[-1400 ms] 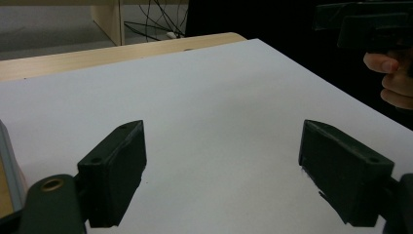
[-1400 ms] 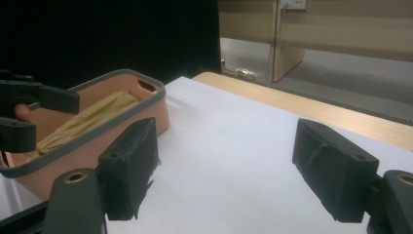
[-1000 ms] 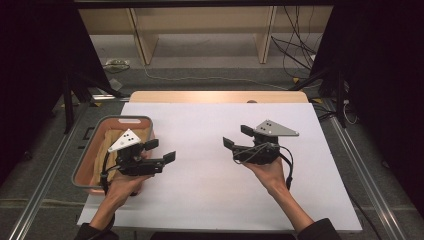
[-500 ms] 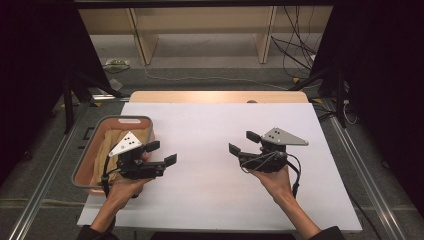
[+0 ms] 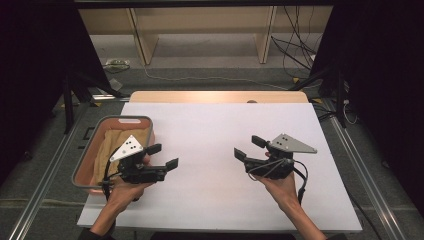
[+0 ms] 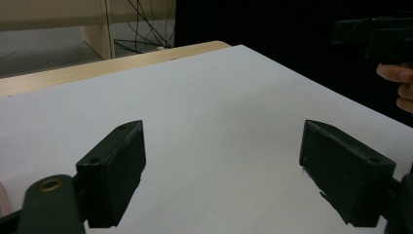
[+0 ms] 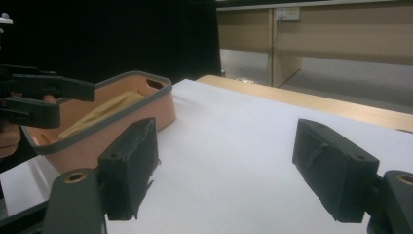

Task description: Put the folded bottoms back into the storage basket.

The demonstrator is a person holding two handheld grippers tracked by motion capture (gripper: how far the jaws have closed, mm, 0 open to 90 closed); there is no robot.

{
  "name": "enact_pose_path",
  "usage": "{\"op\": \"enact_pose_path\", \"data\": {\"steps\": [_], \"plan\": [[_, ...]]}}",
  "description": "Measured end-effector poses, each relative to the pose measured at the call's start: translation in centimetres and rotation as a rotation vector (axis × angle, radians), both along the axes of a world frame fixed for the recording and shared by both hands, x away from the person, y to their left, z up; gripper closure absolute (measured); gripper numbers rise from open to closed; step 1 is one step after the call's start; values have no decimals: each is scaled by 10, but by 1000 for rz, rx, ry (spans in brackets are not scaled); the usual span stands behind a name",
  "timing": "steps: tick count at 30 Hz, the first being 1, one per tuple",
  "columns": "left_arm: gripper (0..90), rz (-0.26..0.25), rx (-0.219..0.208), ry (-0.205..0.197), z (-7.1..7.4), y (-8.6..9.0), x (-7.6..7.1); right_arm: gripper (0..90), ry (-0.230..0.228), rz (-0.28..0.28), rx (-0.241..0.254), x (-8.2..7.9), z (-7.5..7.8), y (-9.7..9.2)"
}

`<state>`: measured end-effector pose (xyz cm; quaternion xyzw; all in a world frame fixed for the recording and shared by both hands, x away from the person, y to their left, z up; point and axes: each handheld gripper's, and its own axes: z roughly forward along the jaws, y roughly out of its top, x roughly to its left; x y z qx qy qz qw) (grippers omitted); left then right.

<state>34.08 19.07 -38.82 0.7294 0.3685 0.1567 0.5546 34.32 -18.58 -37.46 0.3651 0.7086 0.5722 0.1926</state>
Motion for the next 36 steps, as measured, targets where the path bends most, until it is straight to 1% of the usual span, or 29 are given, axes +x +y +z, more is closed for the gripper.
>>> {"op": "enact_pose_path", "data": {"steps": [5, 8, 13, 14, 23, 26, 29, 33, 36], "plan": [[171, 2, -15, -6, -2, 2, -2, 250, -12, -1, 17, -11, 0, -9], [169, -1, -7, -10, -3, 3, -3, 242, -8, -1, 18, -17, -3, -13], [167, -2, -18, -17, -4, 3, -6, 229, -11, 7, 14, -26, -5, -16], [166, -6, -15, -21, -4, 3, -6, 226, -15, 5, 14, -27, -5, -17], [157, -24, -24, -37, -5, 2, -12, 201, -29, -5, 11, -34, -11, -24], [155, -28, -23, -42, -5, 2, -14, 193, -23, -7, 6, -36, -14, -25], [155, -28, -25, -56, -5, 2, -16, 190, -23, -3, -8, -38, -16, -26], [154, -23, -27, -73, -5, 3, -18, 180, -29, -8, -11, -42, -17, -29], [152, -21, -29, -74, -6, 3, -20, 177, -31, -17, 0, -44, -18, -34]]}}
